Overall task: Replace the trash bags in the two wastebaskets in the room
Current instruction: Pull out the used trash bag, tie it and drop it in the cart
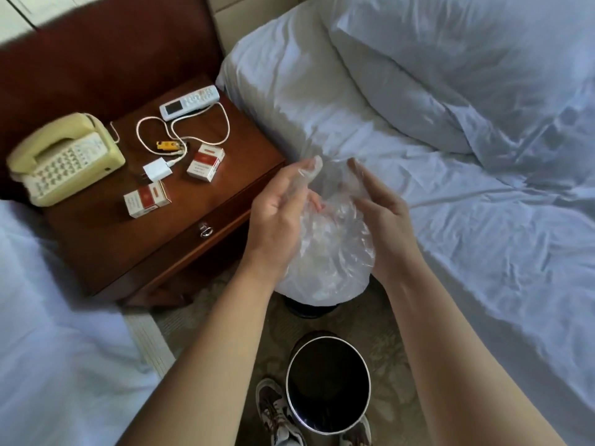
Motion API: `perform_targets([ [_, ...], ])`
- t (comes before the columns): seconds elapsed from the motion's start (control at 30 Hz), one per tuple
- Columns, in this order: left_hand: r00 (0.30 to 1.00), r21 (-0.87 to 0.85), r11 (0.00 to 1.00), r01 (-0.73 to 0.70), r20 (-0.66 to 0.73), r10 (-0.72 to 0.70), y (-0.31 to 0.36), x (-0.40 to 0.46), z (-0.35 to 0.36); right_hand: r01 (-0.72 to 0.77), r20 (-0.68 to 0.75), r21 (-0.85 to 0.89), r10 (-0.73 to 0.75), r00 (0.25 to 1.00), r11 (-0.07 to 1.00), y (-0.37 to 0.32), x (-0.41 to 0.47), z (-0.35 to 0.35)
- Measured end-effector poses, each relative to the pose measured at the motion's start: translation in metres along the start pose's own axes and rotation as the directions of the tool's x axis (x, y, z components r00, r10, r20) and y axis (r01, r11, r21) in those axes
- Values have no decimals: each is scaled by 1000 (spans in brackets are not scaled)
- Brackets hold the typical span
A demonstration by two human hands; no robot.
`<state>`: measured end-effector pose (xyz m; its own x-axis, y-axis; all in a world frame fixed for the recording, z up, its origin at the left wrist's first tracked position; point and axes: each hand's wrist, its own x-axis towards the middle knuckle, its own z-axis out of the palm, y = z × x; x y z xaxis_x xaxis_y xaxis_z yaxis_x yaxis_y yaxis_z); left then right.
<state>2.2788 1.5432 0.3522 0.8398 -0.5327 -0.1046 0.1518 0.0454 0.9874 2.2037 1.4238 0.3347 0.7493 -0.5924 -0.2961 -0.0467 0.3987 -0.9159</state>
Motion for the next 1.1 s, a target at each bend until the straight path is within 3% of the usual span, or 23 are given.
perform_targets([
  [0.17,975,195,979,-61,222,17,9,5,-1,-94,75,0,93,993,996,-27,-2,-5],
  [0.3,950,350,919,-181,303,72,19,9,4,-7,121,-148,26,992,989,-40,1,2],
  [0.37,946,397,889,-230,307,107,24,9,7,-7,101,-221,30,994,975,-43,3,6],
  [0.47,948,448,859,-247,294,120,24,13,4,-52,60,-200,65,996,978,-46,5,7],
  [0.6,936,470,846,-252,341,89,25,15,8,15,47,-201,-5,999,979,-47,4,8],
  [0.67,935,470,849,-241,346,74,23,15,12,28,91,-194,-11,996,981,-46,-1,10],
  [0.8,944,559,795,-235,327,50,19,21,8,-118,264,-50,127,956,992,-52,-6,9],
  [0.87,940,568,790,-229,339,29,19,23,9,-88,243,-50,98,965,995,-51,-5,10],
  [0.97,960,393,915,-92,280,-24,22,21,12,-86,136,8,84,987,996,-48,-1,10],
  [1.03,964,176,977,116,218,-154,25,21,8,-172,186,127,147,972,977,-49,0,8],
  [1.1,932,138,959,247,236,-274,27,25,2,-233,262,200,177,949,952,-49,1,4],
])
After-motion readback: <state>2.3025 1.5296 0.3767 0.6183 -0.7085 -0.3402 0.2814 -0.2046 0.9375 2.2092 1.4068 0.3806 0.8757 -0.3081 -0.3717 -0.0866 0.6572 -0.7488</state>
